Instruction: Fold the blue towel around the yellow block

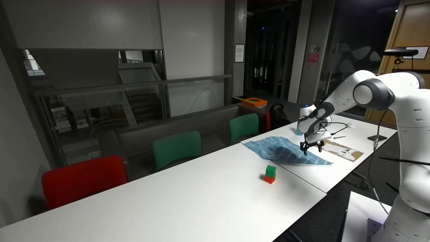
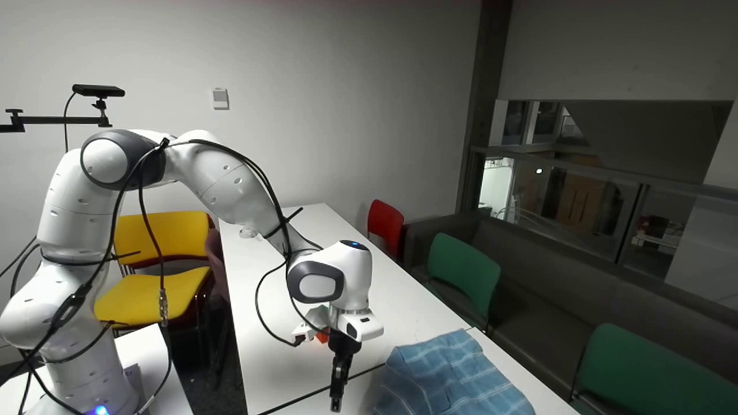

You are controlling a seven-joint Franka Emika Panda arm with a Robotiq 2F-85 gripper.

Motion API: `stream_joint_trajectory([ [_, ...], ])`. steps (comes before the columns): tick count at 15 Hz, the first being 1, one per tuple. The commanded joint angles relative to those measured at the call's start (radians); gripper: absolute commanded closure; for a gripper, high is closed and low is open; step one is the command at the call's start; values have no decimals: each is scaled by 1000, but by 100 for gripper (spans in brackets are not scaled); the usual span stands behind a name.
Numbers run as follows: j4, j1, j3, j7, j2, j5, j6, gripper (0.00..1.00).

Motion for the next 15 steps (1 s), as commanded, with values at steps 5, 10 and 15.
stream_joint_trajectory([
  [5, 64, -206, 48, -366, 0, 309, -9, 0],
  [10, 140, -338, 88, -603, 51, 528, -76, 0],
  [15, 206, -432, 134, -709, 113, 594, -115, 0],
])
